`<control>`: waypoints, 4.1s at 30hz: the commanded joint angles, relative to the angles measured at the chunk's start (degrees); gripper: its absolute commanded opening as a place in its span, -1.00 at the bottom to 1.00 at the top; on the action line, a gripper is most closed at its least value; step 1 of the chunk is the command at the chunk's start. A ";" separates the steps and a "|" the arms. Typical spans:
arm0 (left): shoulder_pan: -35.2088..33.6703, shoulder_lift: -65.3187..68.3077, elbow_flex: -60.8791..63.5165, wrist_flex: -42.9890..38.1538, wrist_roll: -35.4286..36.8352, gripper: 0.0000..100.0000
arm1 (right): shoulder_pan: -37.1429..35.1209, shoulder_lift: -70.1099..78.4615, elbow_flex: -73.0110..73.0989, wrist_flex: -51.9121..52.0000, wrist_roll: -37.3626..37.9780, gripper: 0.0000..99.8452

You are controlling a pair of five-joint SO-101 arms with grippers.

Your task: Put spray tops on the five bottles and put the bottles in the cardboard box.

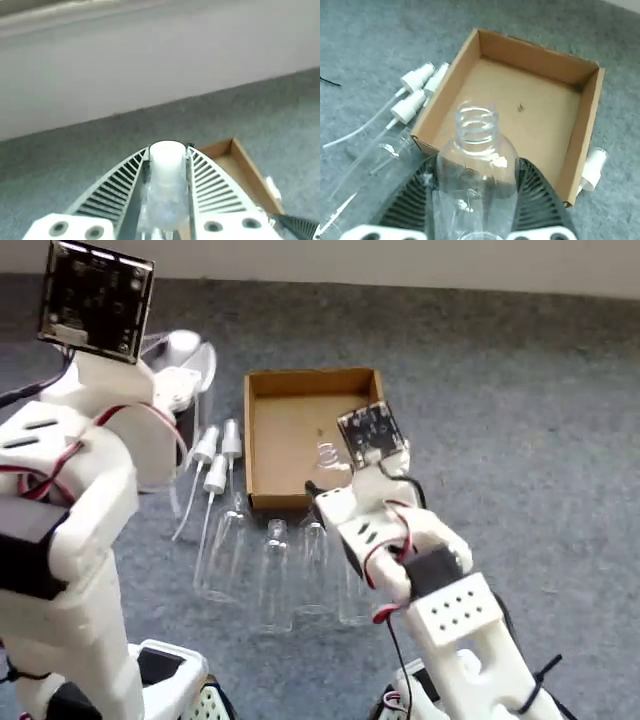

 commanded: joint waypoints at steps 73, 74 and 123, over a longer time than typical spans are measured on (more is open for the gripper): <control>17.01 3.30 17.54 -9.49 2.90 -0.67 | 0.31 -39.34 23.52 -4.18 -3.69 -0.99; 16.66 3.30 17.71 -10.55 2.64 -0.67 | 0.31 -39.34 23.52 -4.18 -3.69 -0.99; -24.04 -16.92 83.74 -42.55 -6.33 -0.67 | 3.03 39.16 -26.42 -35.56 2.20 -0.99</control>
